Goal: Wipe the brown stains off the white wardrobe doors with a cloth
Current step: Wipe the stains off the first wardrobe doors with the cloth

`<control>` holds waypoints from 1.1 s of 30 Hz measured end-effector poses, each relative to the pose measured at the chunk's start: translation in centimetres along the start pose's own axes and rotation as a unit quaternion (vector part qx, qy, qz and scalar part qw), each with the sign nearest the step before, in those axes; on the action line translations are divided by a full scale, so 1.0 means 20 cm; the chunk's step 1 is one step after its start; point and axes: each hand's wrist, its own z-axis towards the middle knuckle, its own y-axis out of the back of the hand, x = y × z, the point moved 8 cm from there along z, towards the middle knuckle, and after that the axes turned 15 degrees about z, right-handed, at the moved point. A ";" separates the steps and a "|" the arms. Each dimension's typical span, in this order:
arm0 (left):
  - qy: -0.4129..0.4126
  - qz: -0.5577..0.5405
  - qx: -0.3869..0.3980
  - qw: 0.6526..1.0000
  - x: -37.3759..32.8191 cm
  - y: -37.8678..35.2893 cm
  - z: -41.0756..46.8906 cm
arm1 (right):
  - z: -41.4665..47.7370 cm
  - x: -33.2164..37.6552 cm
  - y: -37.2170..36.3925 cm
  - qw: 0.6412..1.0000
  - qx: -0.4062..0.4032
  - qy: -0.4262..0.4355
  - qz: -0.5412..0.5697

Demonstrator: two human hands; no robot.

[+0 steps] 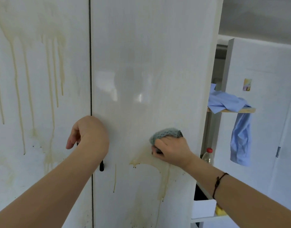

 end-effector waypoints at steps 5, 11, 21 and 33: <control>-0.035 0.048 0.037 0.998 0.00 -0.05 0.01 | 0.27 -0.50 0.35 0.981 -0.083 -0.167 -0.050; -0.035 0.087 0.029 0.995 -0.05 -0.04 0.02 | 0.20 -0.59 0.40 0.902 -0.242 -0.353 -0.052; -0.001 0.037 0.054 0.998 -0.03 -0.07 -0.03 | -0.30 -0.22 0.17 0.975 -0.025 -0.220 -0.018; -0.006 -0.059 0.077 0.995 -0.05 -0.11 -0.03 | -0.40 -0.13 0.08 0.964 -0.149 -0.217 -0.035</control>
